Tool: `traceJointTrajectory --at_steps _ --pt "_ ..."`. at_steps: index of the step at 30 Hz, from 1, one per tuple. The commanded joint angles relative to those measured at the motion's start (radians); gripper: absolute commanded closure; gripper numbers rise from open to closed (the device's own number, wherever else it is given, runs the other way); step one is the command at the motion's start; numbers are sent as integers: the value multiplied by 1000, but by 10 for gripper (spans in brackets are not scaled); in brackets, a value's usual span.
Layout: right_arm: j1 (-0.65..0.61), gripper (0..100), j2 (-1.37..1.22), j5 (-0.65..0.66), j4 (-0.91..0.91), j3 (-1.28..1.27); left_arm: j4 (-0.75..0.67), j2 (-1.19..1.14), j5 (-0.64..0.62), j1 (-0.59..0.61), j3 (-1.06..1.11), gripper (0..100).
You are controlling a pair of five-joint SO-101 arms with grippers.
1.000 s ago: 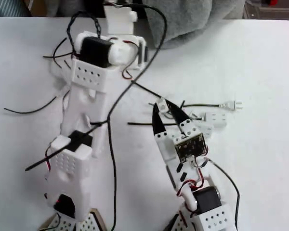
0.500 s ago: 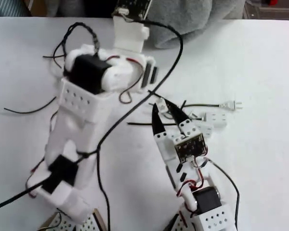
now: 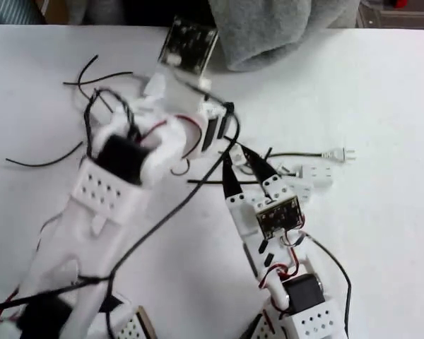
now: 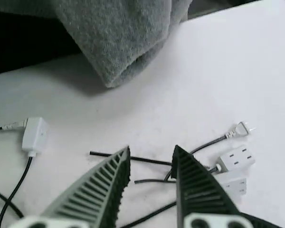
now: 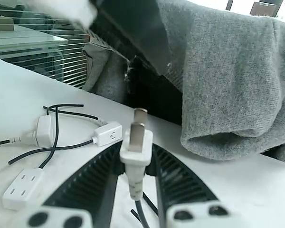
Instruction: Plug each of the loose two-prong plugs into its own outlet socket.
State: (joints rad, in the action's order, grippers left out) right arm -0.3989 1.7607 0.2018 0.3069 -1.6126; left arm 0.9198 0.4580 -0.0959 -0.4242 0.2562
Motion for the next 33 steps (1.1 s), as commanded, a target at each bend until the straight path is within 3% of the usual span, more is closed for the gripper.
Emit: traceJointTrajectory --at_steps 1,5,8,15,19,23,28,33 --pt "-8 980 -4 3 -22 9 -330 166 8 -12 293 841" --pt "-12 980 -5 3 -22 9 -540 315 8 -15 522 824" --pt "-50 980 -5 5 -16 6 -597 418 6 -39 634 791" --pt "-87 980 -5 5 -22 -18 -594 595 6 -128 723 786" --pt "-87 980 -5 5 -21 -18 -523 622 21 -179 750 785" --pt "-84 980 -2 5 -19 -18 -459 622 106 -160 750 784" --pt "-84 980 2 5 -18 -15 -404 621 112 -120 752 784" --pt "-82 981 2 5 -15 -12 -508 621 118 -77 855 784"
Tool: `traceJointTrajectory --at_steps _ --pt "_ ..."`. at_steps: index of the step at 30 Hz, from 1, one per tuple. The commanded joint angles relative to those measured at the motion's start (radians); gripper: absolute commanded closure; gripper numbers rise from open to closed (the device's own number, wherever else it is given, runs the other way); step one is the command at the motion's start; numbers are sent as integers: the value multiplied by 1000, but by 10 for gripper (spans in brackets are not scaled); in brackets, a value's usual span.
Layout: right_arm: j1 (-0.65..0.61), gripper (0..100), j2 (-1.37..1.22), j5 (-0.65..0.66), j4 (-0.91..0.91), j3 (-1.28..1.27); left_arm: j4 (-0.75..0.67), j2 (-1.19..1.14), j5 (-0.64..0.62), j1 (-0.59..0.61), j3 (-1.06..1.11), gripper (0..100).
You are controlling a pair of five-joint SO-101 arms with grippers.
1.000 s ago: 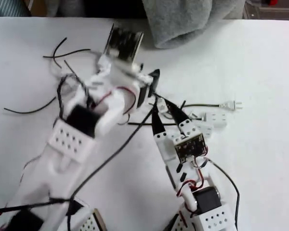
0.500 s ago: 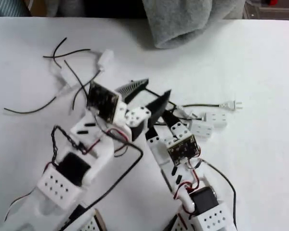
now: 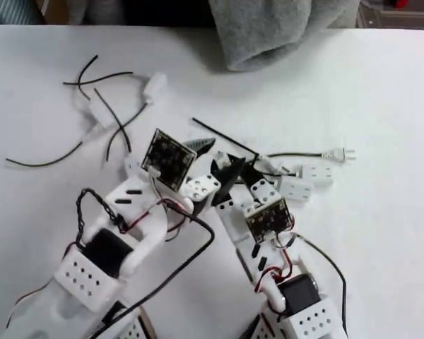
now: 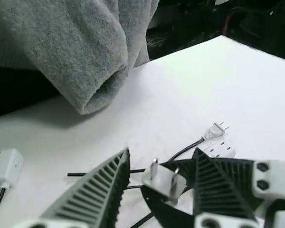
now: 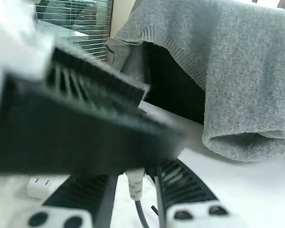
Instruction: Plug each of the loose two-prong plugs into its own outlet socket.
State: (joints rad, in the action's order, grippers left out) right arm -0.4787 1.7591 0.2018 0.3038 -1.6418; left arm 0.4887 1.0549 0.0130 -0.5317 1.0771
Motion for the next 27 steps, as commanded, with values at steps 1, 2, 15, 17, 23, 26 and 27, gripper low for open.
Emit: traceJointTrajectory --at_steps 1,2,15,17,23,26,27 --pt "-4 981 4 5 -10 18 -118 24 9 39 60 784" --pt "-4 981 5 5 -1 23 -161 24 9 50 84 785" --pt "-12 981 5 5 81 83 -250 22 9 136 124 788" --pt "-12 981 5 5 81 83 -252 22 9 136 129 788" --pt "-12 981 5 5 107 103 -290 -74 9 131 133 787" --pt "-12 981 5 5 140 130 -358 -171 9 128 133 788" --pt "-12 981 5 5 142 130 -377 -199 9 128 133 788"
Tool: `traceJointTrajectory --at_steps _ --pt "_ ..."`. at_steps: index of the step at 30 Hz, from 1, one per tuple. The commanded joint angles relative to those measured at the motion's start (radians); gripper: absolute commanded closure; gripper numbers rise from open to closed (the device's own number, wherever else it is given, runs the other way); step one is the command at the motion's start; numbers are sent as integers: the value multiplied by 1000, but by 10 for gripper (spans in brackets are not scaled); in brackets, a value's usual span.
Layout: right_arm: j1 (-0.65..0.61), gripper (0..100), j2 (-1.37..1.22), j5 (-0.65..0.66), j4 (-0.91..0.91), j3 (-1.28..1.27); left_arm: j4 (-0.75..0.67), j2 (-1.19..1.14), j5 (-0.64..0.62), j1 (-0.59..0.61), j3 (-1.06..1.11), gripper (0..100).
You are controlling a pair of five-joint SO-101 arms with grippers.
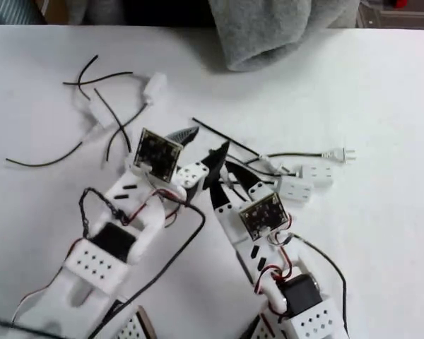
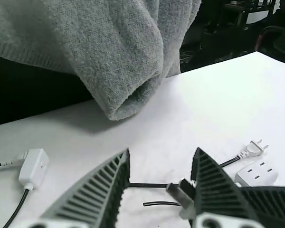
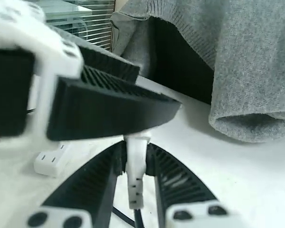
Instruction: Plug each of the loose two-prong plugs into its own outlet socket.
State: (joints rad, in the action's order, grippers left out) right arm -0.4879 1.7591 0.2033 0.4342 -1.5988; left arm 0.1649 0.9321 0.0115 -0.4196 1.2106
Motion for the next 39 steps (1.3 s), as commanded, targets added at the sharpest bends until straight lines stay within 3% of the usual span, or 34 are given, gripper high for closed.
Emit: traceJointTrajectory --at_steps 1,39 --pt "-2 981 5 3 12 87 -68 -99 11 16 0 788" --pt "36 981 47 3 101 161 -84 -139 12 68 32 787"
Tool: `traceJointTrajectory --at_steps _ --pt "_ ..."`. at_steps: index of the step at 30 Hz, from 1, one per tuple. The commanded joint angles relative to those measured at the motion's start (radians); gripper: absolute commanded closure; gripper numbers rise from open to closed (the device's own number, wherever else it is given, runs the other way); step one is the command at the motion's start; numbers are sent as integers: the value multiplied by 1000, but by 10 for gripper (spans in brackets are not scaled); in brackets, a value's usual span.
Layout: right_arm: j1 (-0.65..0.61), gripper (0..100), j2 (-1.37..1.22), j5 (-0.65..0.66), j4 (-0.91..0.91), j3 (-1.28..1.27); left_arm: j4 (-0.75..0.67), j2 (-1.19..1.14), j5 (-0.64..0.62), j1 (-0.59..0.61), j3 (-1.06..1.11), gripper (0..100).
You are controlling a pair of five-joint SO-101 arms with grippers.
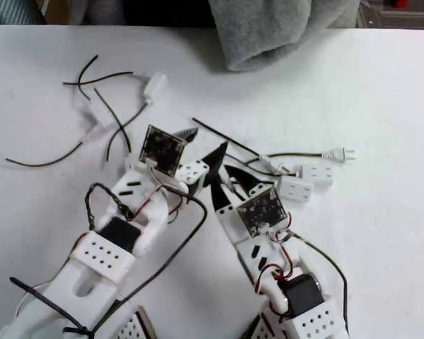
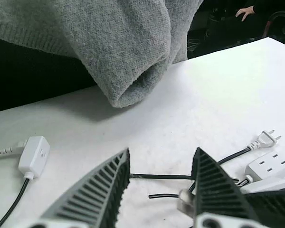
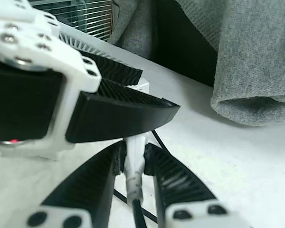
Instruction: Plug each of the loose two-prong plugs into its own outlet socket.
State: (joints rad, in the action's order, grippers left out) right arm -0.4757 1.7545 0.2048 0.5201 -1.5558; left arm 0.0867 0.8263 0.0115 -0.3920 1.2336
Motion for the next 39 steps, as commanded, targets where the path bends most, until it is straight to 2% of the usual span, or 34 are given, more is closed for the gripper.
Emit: traceJointTrajectory --at_steps 1,21,30,35,39 --pt "21 981 53 2 16 118 -18 -33 12 41 14 788" --pt "21 981 45 2 67 172 -34 -30 12 45 15 788" --pt "67 981 41 3 61 175 -34 -33 5 205 -26 788" --pt "90 981 28 37 51 178 -26 -35 5 209 -21 788" --pt "97 978 -94 37 51 210 2 -36 3 229 -17 788"
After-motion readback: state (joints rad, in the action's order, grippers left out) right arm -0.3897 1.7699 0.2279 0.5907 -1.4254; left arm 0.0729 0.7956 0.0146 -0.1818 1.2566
